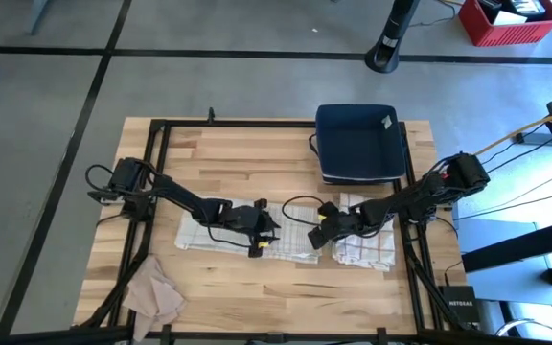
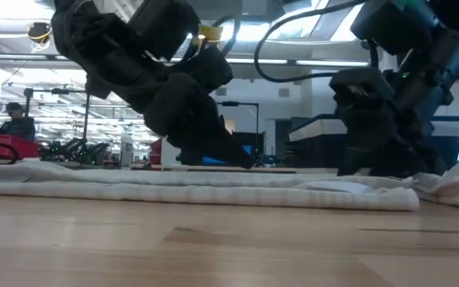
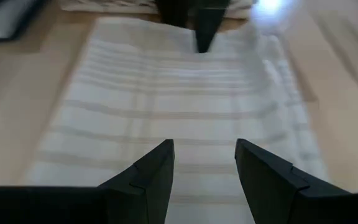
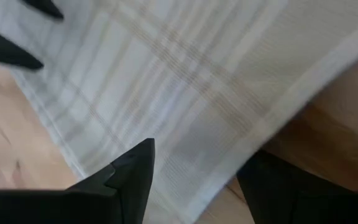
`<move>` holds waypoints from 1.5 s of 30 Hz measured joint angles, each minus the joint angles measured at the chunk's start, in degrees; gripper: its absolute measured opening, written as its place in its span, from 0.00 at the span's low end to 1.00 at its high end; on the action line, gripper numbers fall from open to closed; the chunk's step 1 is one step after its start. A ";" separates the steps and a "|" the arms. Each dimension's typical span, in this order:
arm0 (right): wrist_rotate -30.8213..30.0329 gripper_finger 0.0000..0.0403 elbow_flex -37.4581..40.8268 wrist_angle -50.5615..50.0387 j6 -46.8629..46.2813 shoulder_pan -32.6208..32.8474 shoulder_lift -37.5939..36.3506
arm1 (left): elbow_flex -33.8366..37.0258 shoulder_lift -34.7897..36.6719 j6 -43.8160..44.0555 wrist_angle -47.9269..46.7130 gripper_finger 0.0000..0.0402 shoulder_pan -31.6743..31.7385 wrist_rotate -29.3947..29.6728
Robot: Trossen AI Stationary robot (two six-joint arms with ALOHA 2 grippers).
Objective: Fold towel
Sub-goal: Fold the white plaid towel
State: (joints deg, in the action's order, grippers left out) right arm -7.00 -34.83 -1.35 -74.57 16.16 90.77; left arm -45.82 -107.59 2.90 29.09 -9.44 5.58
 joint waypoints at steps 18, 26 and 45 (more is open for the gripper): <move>-6.93 0.49 0.24 7.40 0.19 0.04 1.92 | -0.13 -6.21 2.94 4.06 0.41 2.22 -2.68; -7.40 0.07 0.34 7.28 3.19 -0.07 1.40 | -0.11 -6.25 3.10 3.80 0.41 2.20 -2.66; -16.98 0.08 -6.45 24.68 16.97 -0.07 3.66 | 0.19 -5.40 3.85 7.18 0.41 2.22 -2.48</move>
State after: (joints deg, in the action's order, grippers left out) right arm -23.99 -41.28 23.33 -57.60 16.10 94.43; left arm -45.63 -112.99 6.75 36.26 -7.22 3.10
